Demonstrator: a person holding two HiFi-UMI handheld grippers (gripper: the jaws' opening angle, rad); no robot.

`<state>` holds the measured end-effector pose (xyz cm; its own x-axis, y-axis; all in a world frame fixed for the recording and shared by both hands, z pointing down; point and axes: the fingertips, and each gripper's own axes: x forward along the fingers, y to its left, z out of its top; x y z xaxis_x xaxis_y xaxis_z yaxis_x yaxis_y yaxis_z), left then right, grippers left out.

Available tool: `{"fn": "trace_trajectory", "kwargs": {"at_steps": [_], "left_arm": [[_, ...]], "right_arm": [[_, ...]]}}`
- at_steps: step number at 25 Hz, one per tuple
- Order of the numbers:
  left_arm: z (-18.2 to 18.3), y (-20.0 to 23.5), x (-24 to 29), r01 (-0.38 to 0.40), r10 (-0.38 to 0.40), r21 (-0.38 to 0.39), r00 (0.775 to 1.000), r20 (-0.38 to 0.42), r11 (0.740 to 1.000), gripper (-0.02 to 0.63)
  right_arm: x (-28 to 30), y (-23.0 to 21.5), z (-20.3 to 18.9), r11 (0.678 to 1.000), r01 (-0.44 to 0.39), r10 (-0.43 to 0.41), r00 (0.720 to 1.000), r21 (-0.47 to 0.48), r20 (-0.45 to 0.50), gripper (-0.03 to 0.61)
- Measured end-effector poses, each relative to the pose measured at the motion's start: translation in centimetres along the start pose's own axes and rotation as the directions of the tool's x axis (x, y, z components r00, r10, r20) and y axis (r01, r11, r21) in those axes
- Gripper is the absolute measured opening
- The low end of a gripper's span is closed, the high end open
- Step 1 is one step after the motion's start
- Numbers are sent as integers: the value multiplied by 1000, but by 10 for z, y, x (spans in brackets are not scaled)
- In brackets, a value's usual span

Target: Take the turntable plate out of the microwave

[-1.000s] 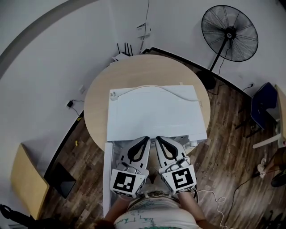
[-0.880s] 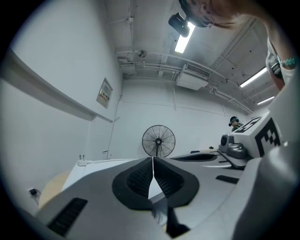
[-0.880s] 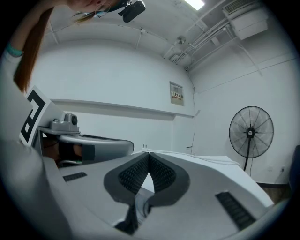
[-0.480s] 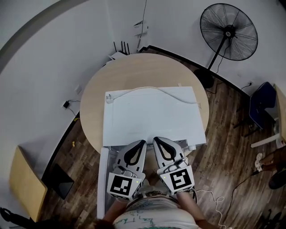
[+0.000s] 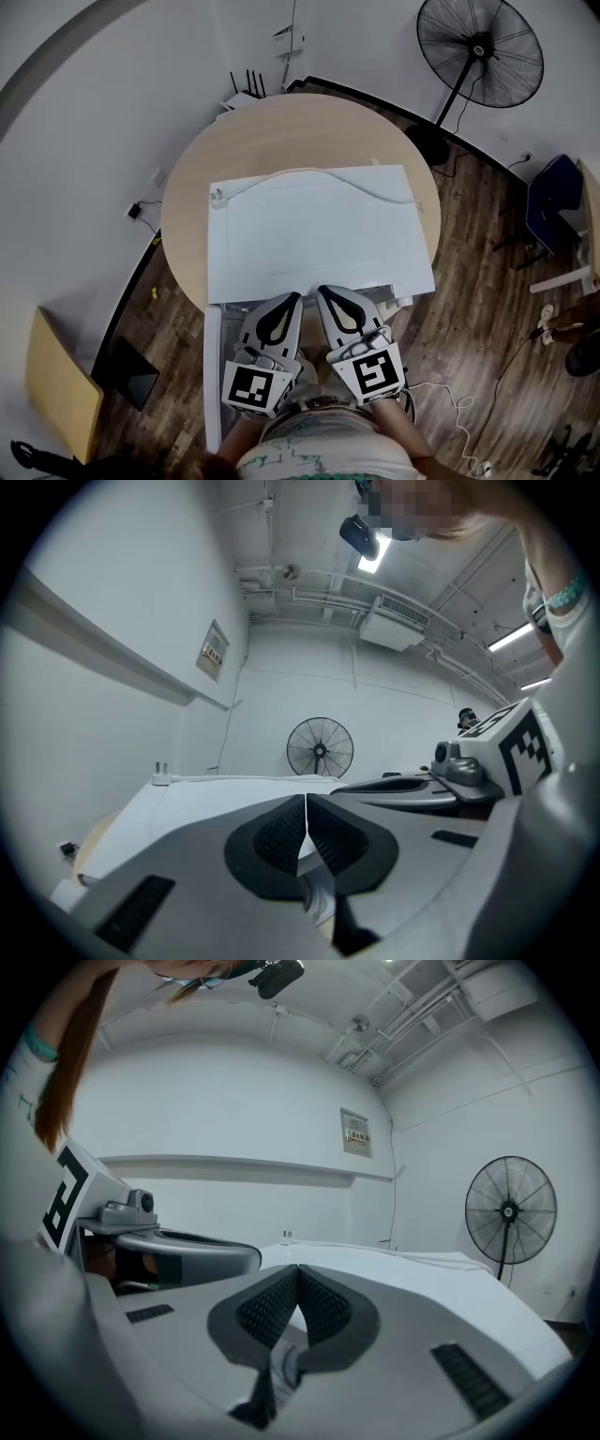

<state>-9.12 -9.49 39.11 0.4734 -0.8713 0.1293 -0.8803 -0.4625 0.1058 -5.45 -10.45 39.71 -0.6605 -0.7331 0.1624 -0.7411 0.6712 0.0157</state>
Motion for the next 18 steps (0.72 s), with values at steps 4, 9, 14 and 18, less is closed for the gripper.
{"fn": "trace_trajectory", "kwargs": {"at_steps": [4,9,14,18], "left_arm": [[-14,-2,-2,19,-19,-4,999,-26,1000,17],[-41,-5,-6,28,-29,-10,996,-86,1000,17],[-68,-7,-4,30,-39,-71,990,-133,997,17],[-100,-2,-1,-9,-4,-75,983,-181,997,17]], "right_arm": [[-1,7,-17,1000,-23,23,999,5,-31,-9],[-3,14,-40,999,-33,35,996,16,-86,-9],[-1,15,-75,998,-28,36,988,57,-151,-9],[5,12,-112,998,-22,33,981,60,-191,-9]]}}
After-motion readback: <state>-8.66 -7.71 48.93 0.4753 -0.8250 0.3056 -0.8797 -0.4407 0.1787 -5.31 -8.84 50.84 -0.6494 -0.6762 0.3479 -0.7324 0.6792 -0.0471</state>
